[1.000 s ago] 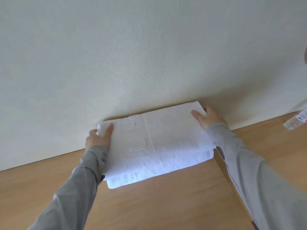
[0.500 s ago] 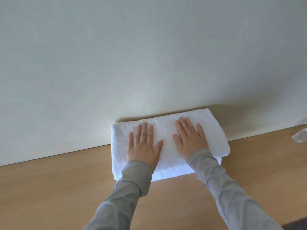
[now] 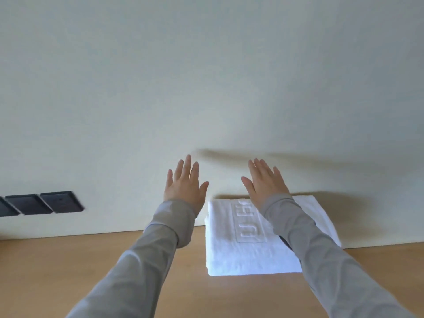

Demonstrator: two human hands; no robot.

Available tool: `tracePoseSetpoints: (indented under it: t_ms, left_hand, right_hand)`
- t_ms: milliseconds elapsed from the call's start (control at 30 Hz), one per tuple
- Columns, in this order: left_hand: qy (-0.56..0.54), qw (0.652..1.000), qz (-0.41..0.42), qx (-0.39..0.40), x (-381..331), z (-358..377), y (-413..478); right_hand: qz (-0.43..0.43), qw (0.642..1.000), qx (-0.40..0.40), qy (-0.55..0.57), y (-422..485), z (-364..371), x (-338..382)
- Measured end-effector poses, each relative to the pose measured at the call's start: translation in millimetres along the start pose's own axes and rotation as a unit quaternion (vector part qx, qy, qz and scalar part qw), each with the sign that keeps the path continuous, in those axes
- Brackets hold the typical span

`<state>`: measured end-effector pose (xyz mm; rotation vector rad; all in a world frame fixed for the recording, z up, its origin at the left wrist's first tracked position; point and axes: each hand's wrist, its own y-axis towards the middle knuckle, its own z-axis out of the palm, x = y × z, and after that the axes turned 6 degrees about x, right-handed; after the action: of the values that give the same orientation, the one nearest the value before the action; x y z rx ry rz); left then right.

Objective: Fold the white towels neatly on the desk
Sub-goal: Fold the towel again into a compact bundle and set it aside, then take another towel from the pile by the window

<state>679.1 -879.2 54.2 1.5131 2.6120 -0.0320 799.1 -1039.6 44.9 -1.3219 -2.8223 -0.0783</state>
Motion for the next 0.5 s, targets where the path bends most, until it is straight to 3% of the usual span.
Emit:
tracePoseSetpoints:
  t_ms: [233,500]
  left_hand:
    - [0.029,0.993,-0.106,-0.038,140,-73,-70]
    - [0.042,0.964,-0.25,-0.078,359,-140,-230]
  right_hand:
    - [-0.107,0.992,-0.062,-0.011,-3,-60,165]
    - [-0.278,0.954,-0.106,0.038,-55,-97,416]
